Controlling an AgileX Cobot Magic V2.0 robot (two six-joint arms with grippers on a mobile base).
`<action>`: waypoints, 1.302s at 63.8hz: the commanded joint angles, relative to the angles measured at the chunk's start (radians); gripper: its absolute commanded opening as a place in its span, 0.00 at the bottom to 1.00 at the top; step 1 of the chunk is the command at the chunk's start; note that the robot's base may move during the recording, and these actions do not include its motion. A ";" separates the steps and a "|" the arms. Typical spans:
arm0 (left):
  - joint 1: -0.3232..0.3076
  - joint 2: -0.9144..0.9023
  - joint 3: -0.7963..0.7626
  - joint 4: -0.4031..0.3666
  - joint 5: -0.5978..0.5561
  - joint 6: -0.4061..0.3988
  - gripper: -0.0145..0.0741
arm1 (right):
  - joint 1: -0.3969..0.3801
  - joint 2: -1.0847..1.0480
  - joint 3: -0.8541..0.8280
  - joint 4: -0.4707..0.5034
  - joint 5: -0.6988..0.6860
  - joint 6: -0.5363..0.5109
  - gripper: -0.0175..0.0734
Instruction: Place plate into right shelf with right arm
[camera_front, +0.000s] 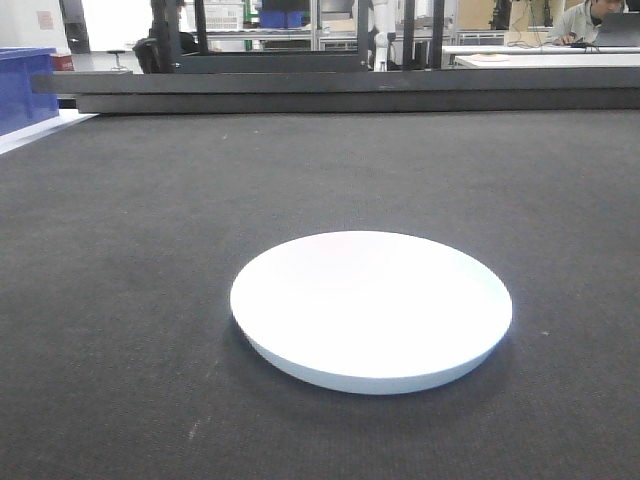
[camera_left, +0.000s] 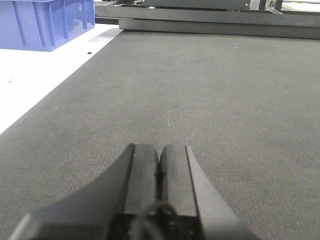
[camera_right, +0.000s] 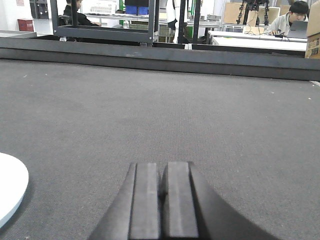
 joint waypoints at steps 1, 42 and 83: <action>-0.006 -0.002 0.008 -0.004 -0.089 0.003 0.11 | -0.004 -0.013 -0.005 -0.010 -0.090 0.000 0.25; -0.006 -0.002 0.008 -0.004 -0.089 0.003 0.11 | -0.004 -0.013 -0.005 -0.010 -0.090 0.000 0.25; -0.006 -0.002 0.008 -0.004 -0.089 0.003 0.11 | -0.004 0.025 -0.217 -0.041 -0.173 0.000 0.25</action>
